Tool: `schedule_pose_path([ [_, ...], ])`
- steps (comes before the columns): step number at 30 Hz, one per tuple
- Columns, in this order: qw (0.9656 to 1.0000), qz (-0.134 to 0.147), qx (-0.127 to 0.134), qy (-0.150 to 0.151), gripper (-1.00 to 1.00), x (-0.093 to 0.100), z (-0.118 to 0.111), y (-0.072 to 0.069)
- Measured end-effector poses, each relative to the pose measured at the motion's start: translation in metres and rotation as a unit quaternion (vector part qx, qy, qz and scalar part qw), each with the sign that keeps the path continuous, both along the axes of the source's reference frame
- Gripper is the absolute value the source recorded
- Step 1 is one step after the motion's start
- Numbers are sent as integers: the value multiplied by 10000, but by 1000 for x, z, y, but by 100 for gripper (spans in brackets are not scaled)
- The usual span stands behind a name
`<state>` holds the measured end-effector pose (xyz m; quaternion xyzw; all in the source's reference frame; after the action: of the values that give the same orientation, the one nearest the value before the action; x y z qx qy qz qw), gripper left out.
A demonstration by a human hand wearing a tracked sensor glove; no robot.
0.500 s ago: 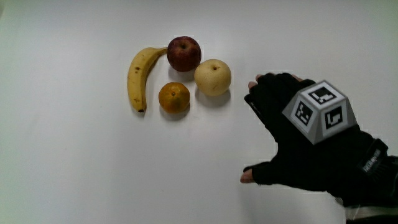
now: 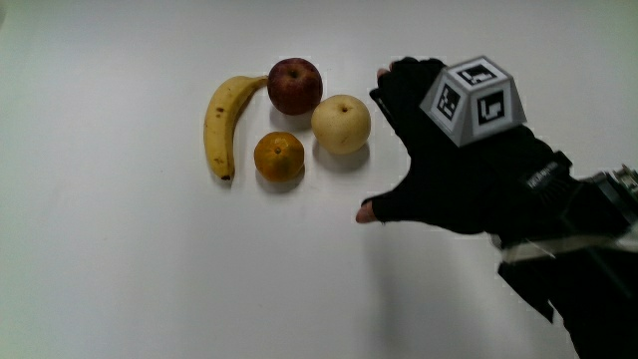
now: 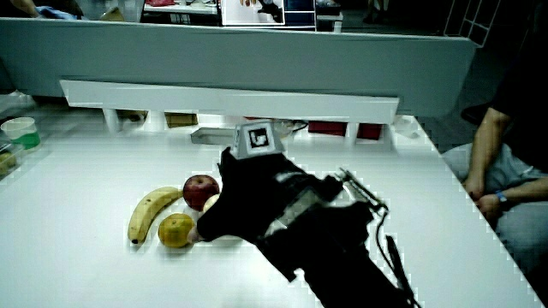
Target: Pick pear no leg
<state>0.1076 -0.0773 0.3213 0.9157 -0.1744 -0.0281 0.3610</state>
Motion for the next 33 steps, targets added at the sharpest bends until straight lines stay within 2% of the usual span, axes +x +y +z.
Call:
schedule_pose_path([
  [1, 9999, -37, 110, -29, 0, -2, -1, -4],
  [2, 9998, 6, -112, -136, 0, -3, 1, -8],
  [6, 9989, 168, -336, -295, 0, -6, 6, -22],
  [7, 9991, 192, -266, -251, 0, -7, 10, -25],
  [9, 9980, 282, -485, -292, 0, -9, 14, -32],
  [10, 9987, 321, -347, -169, 0, -9, 20, -36],
  [11, 9977, 348, -527, -257, 0, -10, 22, -39],
  [12, 9972, 353, -575, -336, 0, -12, 24, -41],
  [16, 9950, 553, -782, -298, 0, -11, 47, -53],
  [19, 9926, 581, -940, -497, 0, -10, 56, -53],
  [21, 9921, 710, -945, -426, 0, -7, 66, -55],
  [23, 9906, 748, -1026, -506, 0, -6, 75, -57],
  [26, 9889, 891, -1108, -425, 0, -4, 90, -62],
  [27, 9883, 943, -1096, -479, 0, -3, 93, -64],
  [33, 9860, 1062, -1189, -484, 0, -4, 117, -66],
])
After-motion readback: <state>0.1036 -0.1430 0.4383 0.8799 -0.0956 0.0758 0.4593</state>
